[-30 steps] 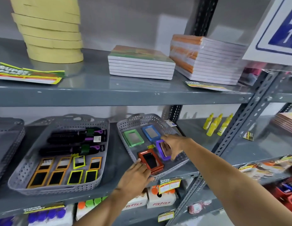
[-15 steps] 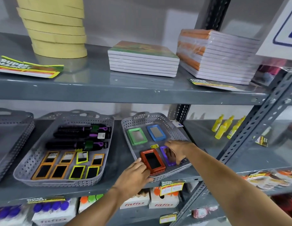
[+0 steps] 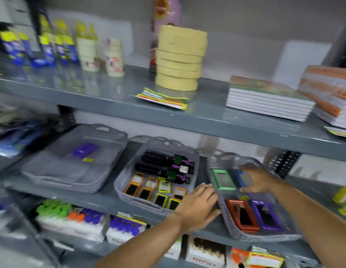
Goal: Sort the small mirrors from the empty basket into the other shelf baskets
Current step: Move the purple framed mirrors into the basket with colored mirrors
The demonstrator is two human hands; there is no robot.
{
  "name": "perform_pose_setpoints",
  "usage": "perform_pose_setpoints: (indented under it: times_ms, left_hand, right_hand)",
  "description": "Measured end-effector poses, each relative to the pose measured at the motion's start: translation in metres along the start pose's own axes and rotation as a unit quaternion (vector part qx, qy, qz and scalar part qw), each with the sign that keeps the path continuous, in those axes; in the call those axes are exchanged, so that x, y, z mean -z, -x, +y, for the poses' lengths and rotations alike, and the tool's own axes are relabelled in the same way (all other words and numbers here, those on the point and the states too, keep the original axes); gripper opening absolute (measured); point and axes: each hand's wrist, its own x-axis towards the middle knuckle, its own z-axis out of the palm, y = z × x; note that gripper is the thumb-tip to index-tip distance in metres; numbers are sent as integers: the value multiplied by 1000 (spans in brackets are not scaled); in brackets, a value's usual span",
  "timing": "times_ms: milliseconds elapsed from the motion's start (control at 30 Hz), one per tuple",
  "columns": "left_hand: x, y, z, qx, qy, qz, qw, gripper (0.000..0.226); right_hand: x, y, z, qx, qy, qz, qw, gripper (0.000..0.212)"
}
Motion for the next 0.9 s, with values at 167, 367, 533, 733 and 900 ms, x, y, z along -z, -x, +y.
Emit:
perform_pose_setpoints:
  times_ms: [167,367,533,733,900]
  left_hand:
    - [46,49,-72,85,-76,43,993,42]
    - [102,140,-155,188,-137,54,971,37]
    - [135,205,-211,266,-185,45,945,43]
    - [154,266,-263,314,-183,41,931,45]
    - [156,296,-294,334,-159,34,928,49]
  right_hand:
    - [34,-38,-96,61,34,72,995,83]
    - [50,-83,-225,109,21,90,990,88]
    - [54,-115,-322,139,-10,117,983,84]
    - [44,-169,-425,191,-25,104,976,104]
    - [38,-185,-491,201,-16,81,976,96]
